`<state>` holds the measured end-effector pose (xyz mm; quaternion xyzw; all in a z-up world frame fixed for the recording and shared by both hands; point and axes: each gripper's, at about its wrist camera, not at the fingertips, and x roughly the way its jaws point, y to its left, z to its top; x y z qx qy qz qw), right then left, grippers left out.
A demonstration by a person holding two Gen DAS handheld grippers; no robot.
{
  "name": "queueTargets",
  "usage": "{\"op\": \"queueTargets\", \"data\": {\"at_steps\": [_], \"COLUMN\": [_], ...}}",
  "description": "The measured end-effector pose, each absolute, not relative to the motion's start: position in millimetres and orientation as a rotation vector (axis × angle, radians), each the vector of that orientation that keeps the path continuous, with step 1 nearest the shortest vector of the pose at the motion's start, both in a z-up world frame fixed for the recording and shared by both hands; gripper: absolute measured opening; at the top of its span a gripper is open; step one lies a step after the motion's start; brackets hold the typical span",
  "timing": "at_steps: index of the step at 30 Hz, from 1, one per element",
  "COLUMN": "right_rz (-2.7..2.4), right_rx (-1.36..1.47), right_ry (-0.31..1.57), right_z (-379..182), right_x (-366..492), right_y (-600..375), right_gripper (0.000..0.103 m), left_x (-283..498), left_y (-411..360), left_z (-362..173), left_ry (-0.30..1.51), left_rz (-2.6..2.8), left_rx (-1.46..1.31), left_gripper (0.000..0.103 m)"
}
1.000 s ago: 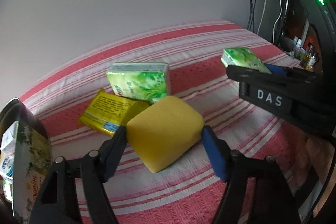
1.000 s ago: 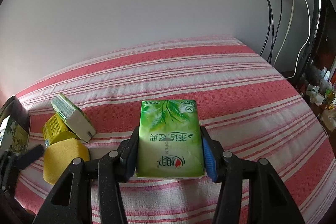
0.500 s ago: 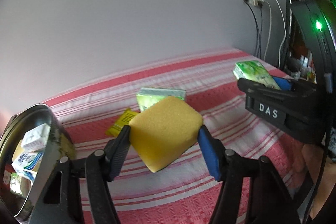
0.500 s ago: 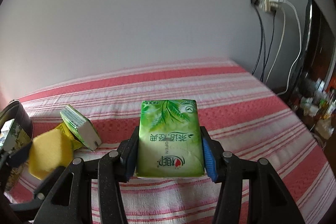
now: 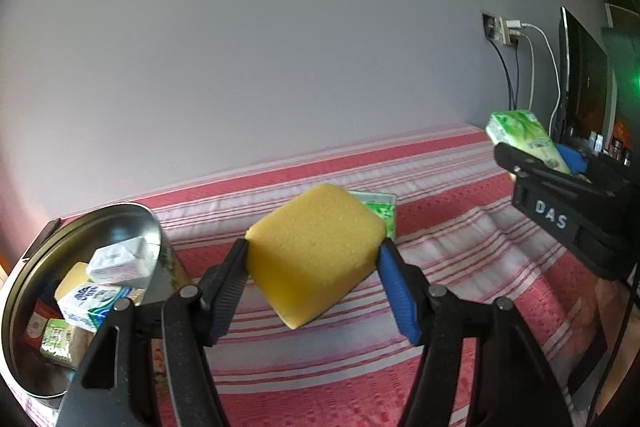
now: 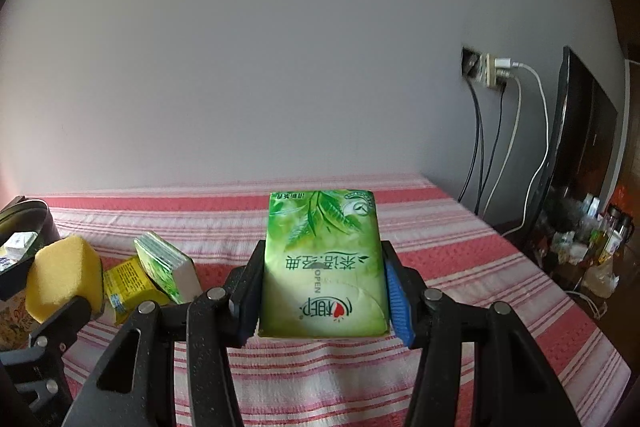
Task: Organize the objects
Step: 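Lift and carry the yellow sponge and green tissue pack over the silver tin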
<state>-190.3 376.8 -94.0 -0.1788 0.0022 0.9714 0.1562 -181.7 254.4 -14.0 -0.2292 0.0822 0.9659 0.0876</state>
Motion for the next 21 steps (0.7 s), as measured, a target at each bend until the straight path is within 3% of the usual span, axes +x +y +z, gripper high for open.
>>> {"op": "queueTargets", "data": {"at_steps": [21], "right_rz": [2.832], "right_rx": [-0.397], "right_ry": [0.005], "right_z": [-91], "right_x": [-173], "right_y": [360], "right_gripper": [0.055], "left_x": [-160], "left_y": [204], "left_z": [-5], "left_ry": [0.111], "left_rz": [2.978], "left_rx": [-0.557], "left_gripper": [0.064]}}
